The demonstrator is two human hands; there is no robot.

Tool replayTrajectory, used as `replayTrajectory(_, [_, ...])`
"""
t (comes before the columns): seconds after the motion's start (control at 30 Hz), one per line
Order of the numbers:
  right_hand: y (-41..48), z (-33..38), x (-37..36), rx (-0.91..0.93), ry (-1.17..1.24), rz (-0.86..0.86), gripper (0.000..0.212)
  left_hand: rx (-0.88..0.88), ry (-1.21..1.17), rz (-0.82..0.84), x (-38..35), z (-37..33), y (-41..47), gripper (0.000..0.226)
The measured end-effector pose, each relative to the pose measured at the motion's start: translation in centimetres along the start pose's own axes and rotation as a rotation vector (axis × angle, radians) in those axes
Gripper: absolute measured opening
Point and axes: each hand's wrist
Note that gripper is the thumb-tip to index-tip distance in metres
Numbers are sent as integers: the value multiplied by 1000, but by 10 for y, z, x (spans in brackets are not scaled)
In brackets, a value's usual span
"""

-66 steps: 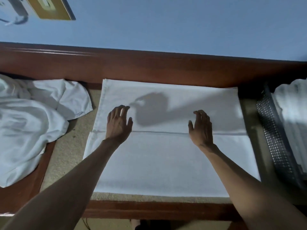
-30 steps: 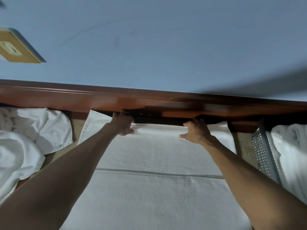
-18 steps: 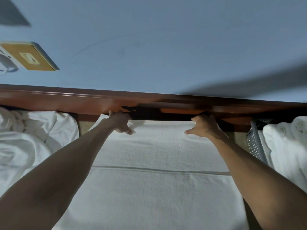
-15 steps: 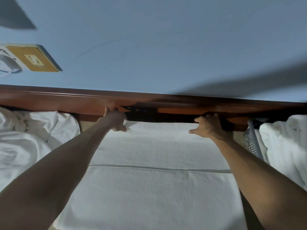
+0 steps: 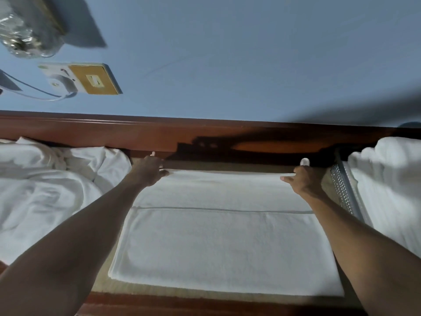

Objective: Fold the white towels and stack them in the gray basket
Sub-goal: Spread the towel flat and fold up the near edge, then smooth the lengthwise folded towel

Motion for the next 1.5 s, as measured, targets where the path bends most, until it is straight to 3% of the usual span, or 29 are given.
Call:
replayTrajectory(0.1, [-33, -15, -8, -18, 121, -47, 71, -19, -158, -76, -10, 11, -34, 28])
replayTrajectory(0.17, [-58, -20, -10, -22, 180, -88, 75, -2, -251, -128, -19, 18, -59, 34])
replayTrajectory(0.3, [-105, -43, -28, -35, 325, -183, 59, 20, -322, -207, -45, 27, -110, 49])
replayTrajectory(0.57, [-192, -84, -78, 4, 383, -229, 39, -19, -422, -358, -123, 52, -190, 16])
replayTrajectory(0.67, [-212, -100, -92, 12, 377, -212, 45, 5, -414, -350, -134, 48, -214, 14])
replayTrajectory(0.77, [-227, -114, -109, 30, 436, -229, 73, 13, -414, -346, -151, 51, -230, 15])
replayTrajectory(0.93, [-250, -128, -131, 24, 484, -300, 78, -21, -440, -323, -173, 57, -257, 20])
replayTrajectory(1.2, [-271, -144, -155, 19, 437, -304, 34, -7, -442, -246, -188, 67, -277, 29])
replayTrajectory(1.5, [-273, -148, -166, 6, 410, -304, 33, 66, -414, -119, -190, 61, -284, 45])
Point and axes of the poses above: each hand's wrist, its own y-axis towards the middle knuckle, its own x-axis out of the back of the hand, z = x × y, and after that the axes turned 6 degrees about -y, right-handed
